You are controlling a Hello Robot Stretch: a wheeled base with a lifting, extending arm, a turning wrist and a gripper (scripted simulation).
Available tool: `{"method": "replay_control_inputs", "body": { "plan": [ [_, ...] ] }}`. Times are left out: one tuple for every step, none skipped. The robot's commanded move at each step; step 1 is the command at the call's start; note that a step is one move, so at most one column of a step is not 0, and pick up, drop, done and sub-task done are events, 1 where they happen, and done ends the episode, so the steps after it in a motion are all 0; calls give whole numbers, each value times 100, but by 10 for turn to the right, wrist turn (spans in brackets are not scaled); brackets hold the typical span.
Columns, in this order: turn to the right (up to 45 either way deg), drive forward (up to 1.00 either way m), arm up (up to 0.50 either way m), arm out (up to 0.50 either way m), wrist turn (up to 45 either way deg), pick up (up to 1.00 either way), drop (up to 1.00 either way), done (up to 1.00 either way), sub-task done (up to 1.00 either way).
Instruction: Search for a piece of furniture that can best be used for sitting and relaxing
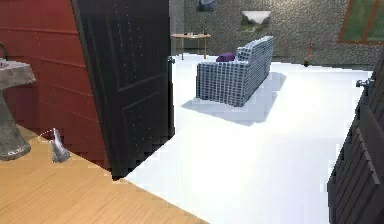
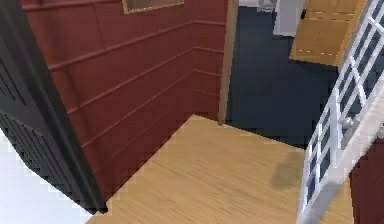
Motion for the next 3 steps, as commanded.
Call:
{"method": "replay_control_inputs", "body": {
  "plan": [
    [-30, 0, 0, 0, 0, 0, 0, 0, 0],
    [0, 50, 0, 0, 0, 0, 0, 0, 0],
    [300, 0, 0, 0, 0, 0, 0, 0, 0]
  ]
}}
